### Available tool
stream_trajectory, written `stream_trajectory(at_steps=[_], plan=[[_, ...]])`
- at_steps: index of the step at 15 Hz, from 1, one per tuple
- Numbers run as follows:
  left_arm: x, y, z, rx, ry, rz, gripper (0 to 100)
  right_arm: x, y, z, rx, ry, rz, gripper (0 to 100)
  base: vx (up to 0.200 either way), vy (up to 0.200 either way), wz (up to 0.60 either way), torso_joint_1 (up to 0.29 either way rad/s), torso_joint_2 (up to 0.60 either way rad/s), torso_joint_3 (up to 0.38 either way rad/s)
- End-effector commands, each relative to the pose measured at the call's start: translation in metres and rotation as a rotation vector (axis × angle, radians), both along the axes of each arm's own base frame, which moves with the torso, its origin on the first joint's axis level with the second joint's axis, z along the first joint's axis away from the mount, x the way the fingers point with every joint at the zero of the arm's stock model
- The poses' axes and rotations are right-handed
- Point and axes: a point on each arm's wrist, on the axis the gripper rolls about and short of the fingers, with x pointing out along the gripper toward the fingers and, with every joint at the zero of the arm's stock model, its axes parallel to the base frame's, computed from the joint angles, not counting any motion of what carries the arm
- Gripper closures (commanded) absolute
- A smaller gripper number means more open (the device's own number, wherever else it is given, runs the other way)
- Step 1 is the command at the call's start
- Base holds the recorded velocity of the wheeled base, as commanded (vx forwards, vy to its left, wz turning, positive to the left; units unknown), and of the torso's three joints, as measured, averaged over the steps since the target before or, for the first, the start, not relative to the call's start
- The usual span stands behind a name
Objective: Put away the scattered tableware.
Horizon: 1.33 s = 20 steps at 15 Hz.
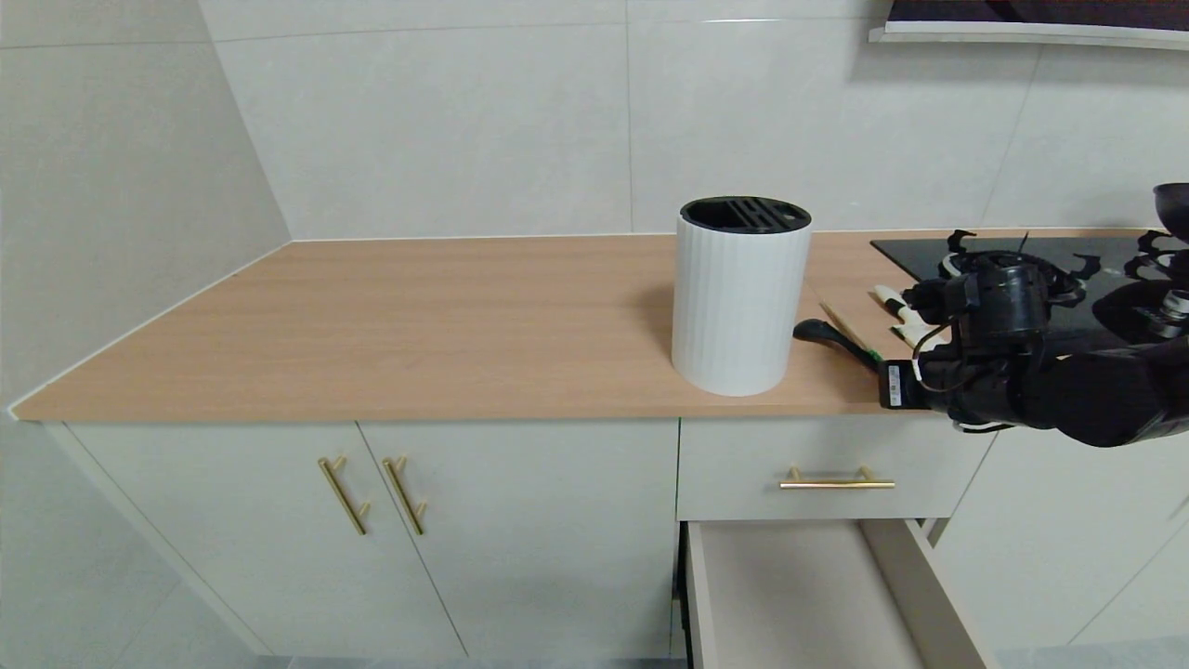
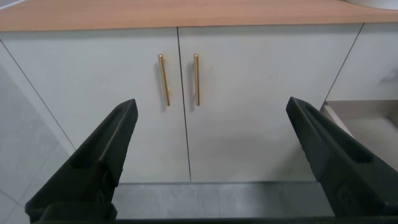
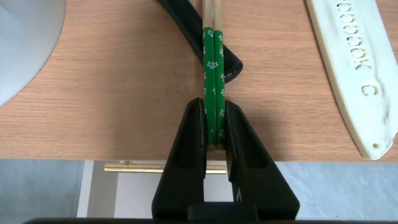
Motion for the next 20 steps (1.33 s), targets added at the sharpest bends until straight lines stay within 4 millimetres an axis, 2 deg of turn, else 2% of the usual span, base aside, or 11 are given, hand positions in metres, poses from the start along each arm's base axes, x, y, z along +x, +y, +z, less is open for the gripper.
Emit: stream_trajectory(at_steps=[1,3,6,10,12,13,15,18,20], plan=[[0.000,0.000,0.000,0.000,0.001,0.000,0,-0.001,0.000,0.002,0.000,-0.004,0.001,100,0.000,0.000,0.00,0.000,0.00,0.000],[0.000,0.000,0.000,0.000,0.001,0.000,0,-0.004,0.000,0.007,0.004,-0.016,0.001,100,0.000,0.000,0.00,0.000,0.00,0.000],[0.000,0.000,0.000,0.000,0.001,0.000,0,-0.026,0.004,0.021,0.010,-0.039,0.024,100,0.000,0.000,0.00,0.000,0.00,0.000],[0.000,0.000,0.000,0.000,0.001,0.000,0,-0.112,0.001,0.070,0.060,-0.148,0.076,100,0.000,0.000,0.00,0.000,0.00,0.000],[0.000,0.000,0.000,0.000,0.001,0.000,0,-0.145,-0.001,0.081,0.053,-0.100,0.108,100,0.000,0.000,0.00,0.000,0.00,0.000],[0.000,0.000,0.000,0.000,0.001,0.000,0,-0.171,-0.004,0.091,0.049,-0.061,0.143,100,0.000,0.000,0.00,0.000,0.00,0.000],[0.000,0.000,0.000,0.000,0.001,0.000,0,-0.185,-0.006,0.095,0.043,-0.040,0.160,100,0.000,0.000,0.00,0.000,0.00,0.000],[0.000,0.000,0.000,0.000,0.001,0.000,0,-0.207,-0.011,0.096,0.004,0.105,0.185,100,0.000,0.000,0.00,0.000,0.00,0.000],[0.000,0.000,0.000,0.000,0.001,0.000,0,-0.221,-0.009,0.096,0.029,0.149,0.305,100,0.000,0.000,0.00,0.000,0.00,0.000]])
